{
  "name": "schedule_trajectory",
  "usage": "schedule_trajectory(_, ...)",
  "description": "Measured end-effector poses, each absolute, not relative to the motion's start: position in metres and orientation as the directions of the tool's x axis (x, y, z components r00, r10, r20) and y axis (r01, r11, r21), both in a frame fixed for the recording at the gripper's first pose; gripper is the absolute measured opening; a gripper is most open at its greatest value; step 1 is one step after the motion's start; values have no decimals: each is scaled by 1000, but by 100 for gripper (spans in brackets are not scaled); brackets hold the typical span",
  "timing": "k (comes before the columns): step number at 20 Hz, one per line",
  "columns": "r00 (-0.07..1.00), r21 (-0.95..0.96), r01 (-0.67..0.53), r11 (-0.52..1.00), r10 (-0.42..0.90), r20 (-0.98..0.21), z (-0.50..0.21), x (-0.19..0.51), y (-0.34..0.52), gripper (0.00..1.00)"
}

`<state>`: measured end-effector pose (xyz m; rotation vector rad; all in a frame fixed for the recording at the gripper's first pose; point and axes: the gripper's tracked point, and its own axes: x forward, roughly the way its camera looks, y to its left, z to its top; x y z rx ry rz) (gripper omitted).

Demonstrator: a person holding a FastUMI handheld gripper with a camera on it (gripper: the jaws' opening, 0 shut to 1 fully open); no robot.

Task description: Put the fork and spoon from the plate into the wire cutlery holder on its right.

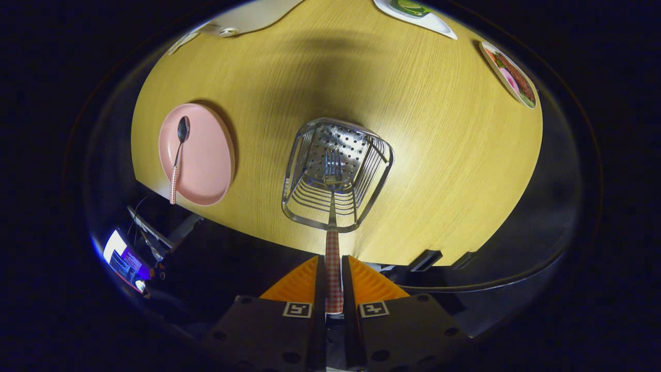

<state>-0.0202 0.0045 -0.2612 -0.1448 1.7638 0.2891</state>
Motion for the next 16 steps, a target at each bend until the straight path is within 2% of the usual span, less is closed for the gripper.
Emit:
schedule_trajectory(3, -141, 141, -227, 964, 111, -984, -255, -13, 4, 21)
schedule_trajectory(5, -97, 161, -204, 966, 143, -985, -250, -13, 0, 27)
schedule_trajectory(9, 21, 226, -165, 960, 233, -972, -220, -11, 7, 27)
schedule_trajectory(13, 162, 326, -170, 930, 353, -921, -178, -10, 47, 27)
schedule_trajectory(14, 187, 359, -168, 918, 387, -903, -169, -10, 64, 30)
schedule_trajectory(16, 223, 429, -163, 889, 457, -861, -165, -10, 91, 31)
